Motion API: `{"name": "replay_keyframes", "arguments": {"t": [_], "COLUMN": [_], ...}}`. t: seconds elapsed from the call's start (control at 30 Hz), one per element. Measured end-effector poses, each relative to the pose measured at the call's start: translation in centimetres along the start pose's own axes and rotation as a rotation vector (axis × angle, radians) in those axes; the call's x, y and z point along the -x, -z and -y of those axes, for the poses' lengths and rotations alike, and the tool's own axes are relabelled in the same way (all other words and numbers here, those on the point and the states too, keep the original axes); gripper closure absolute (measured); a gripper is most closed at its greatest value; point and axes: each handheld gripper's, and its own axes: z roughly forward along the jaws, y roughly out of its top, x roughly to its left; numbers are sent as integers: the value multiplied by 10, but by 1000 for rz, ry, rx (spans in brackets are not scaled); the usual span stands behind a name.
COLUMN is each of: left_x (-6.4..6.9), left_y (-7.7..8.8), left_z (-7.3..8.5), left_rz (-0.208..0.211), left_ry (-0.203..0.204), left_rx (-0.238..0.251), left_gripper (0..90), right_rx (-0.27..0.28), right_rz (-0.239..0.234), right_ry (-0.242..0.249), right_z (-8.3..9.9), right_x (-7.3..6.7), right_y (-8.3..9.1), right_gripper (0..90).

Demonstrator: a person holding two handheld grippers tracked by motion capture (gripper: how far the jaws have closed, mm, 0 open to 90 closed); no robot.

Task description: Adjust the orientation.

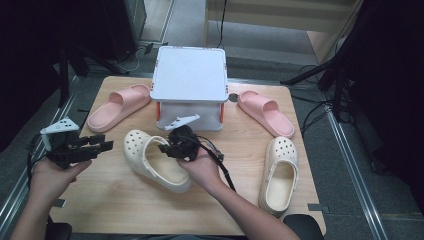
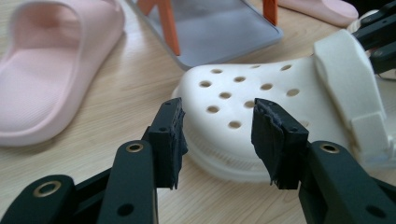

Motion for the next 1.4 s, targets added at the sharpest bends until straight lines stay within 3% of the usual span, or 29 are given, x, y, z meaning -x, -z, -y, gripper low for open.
{"name": "replay_keyframes", "arguments": {"t": [0.1, 0.17, 0.23, 0.4, 0.47, 0.63, 0.77, 0.83, 1.07, 1.23, 1.33, 1.4], "left_x": [7, 13, 20, 38, 43, 47, 48, 48, 48, 52, 54, 53], "left_y": [-12, -20, -28, -47, -54, -69, -74, -75, -80, -85, -88, -90], "left_z": [-4, -7, -10, -17, -17, -16, -15, -14, -13, -10, -7, -6], "left_rz": [34, 89, 115, 143, 146, 170, 180, 187, 198, 192, 216, 208], "left_ry": [-25, -31, -52, -125, -144, -138, -125, -120, -98, -113, -108, -108], "left_rx": [-5, 9, 24, -14, -34, -72, -76, -73, -110, -129, -115, -129], "left_gripper": [536, 542, 552, 572, 579, 611, 650, 667, 719, 780, 818, 826], "right_rx": [4, 8, 10, 0, -4, -25, -21, -9, 8, -14, -29, -30], "right_rz": [29, 47, 68, 92, 101, 129, 119, 99, 75, 84, 91, 82], "right_ry": [-39, -62, -84, -127, -122, -124, -132, -134, -97, -66, -83, -79], "right_z": [17, 29, 40, 61, 65, 75, 79, 79, 76, 80, 85, 87], "right_x": [13, 20, 26, 32, 32, 36, 39, 40, 41, 45, 53, 55], "right_y": [14, 22, 27, 32, 31, 30, 30, 33, 59, 77, 79, 77], "right_gripper": [787, 787, 787, 786, 785, 778, 759, 694, 632, 792, 850, 887]}}
